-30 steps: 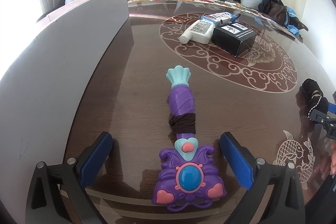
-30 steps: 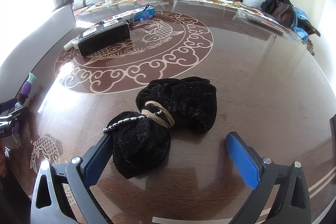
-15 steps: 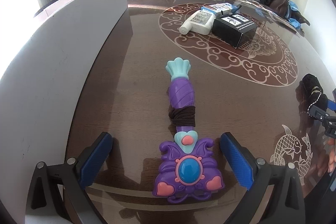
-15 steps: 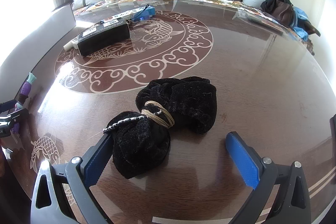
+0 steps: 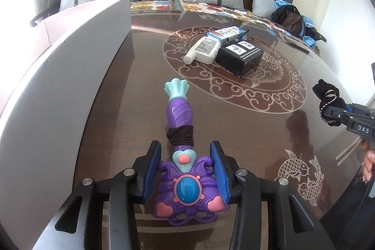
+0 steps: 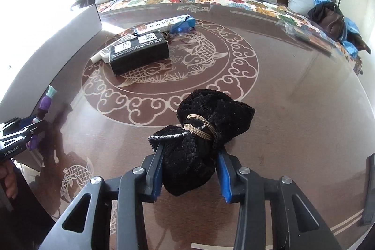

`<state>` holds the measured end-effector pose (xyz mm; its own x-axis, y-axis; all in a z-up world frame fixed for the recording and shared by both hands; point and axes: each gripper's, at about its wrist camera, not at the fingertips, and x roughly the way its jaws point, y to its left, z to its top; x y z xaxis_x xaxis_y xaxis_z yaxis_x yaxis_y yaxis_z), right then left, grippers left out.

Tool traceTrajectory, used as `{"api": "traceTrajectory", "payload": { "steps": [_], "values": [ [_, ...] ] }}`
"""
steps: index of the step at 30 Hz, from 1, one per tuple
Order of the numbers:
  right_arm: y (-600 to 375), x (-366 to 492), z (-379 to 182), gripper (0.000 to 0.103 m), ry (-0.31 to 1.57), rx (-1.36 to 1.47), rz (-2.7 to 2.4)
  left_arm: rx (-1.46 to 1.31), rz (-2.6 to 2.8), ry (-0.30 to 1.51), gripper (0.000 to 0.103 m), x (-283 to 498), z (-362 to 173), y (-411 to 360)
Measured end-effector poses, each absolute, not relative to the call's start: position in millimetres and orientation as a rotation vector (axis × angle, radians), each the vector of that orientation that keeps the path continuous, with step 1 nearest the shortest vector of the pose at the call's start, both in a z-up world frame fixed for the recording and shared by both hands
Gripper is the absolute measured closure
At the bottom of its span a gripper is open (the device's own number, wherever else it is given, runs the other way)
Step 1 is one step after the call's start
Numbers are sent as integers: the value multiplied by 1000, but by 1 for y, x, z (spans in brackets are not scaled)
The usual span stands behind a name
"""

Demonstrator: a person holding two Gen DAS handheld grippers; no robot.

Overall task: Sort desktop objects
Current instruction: 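Lower the wand and pouch into the white box and open both grippers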

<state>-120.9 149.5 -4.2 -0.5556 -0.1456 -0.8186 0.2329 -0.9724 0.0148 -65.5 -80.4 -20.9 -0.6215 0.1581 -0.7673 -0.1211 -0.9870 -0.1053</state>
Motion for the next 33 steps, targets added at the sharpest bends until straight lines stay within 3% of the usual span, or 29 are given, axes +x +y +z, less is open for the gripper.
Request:
{"api": "traceTrajectory", "payload": {
  "steps": [7, 14, 19, 25, 26, 27, 29, 31, 33],
  "values": [
    [88, -108, 44, 64, 201, 1146, -2543, -1086, 2744, -233, 60, -43, 41, -110],
    [-47, -107, 98, 64, 219, 909, -2342, -1046, 2923, -389, 60, -33, 94, -228],
    [-158, -99, 117, 63, 240, 825, -2155, -1226, 3042, -394, 60, -47, 89, -317],
    [-256, -96, 91, 61, 345, 886, -2014, -1482, 3049, -361, 60, -62, 53, -366],
    [-263, -99, 83, 57, 344, 914, -2001, -1540, 3034, -352, 59, -64, 45, -369],
    [-271, -102, 74, 47, 343, 952, -1987, -1601, 3018, -341, 58, -67, 37, -371],
    [-278, -108, 57, 30, 343, 1035, -1974, -1666, 3019, -323, 47, -64, 29, -373],
    [-269, -111, 53, 28, 296, 1053, -1984, -1633, 3056, -312, 28, -54, 29, -373],
    [-255, -110, 56, 23, 242, 1037, -1998, -1583, 3092, -305, 25, -44, 33, -370]
  ]
}}
